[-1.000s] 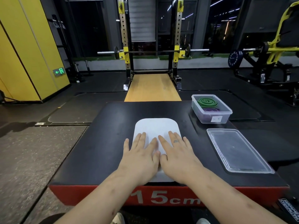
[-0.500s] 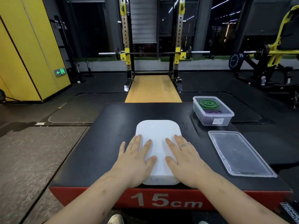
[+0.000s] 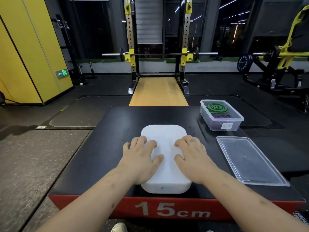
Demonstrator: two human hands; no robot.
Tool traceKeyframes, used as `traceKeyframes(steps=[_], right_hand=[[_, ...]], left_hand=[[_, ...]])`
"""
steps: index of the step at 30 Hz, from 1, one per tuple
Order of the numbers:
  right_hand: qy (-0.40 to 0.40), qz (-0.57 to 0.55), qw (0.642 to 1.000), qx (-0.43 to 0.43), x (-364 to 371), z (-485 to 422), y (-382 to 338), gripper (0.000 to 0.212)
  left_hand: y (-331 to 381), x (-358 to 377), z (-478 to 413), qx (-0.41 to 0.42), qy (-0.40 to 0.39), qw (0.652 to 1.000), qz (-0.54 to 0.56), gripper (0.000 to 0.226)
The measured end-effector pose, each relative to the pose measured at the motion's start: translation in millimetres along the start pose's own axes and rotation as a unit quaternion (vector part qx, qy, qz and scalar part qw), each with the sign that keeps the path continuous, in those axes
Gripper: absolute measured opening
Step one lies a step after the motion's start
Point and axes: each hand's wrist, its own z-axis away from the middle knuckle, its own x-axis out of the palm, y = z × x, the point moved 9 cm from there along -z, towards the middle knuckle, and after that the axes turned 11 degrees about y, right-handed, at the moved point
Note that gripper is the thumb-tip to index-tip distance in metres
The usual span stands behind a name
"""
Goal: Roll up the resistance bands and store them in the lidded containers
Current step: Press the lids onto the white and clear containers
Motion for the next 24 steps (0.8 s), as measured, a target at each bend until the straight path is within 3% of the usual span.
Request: traceKeyframes(steps=[3, 6, 9, 14, 19, 24], right_hand=[[-0.015, 0.004, 1.0, -0.002, -1, -4, 1, 0.047], [-0.065, 0.027, 0.997, 0.013, 8, -16, 8, 0.064], [-0.109, 0.036, 0.993, 0.029, 20, -21, 14, 0.066], [-0.127, 0.019, 0.991, 0.034, 17, -19, 13, 0.064], [-0.082, 0.044, 0.995, 0.041, 14, -47, 17, 0.061], [-0.115, 0.029, 0.992, 0.043, 33, -51, 24, 0.067]], left_hand=[[-3, 3, -3, -0.005, -0.019, 1.0, 0.017, 0.056], [-10, 15, -11, -0.014, -0.087, 0.996, 0.026, 0.075], [-17, 26, -15, -0.027, -0.132, 0.99, 0.037, 0.081], [-18, 30, -17, -0.029, -0.122, 0.991, 0.044, 0.077], [-18, 9, -46, -0.008, -0.041, 0.999, -0.008, 0.064], [-26, 40, -49, -0.022, -0.122, 0.992, 0.017, 0.075]])
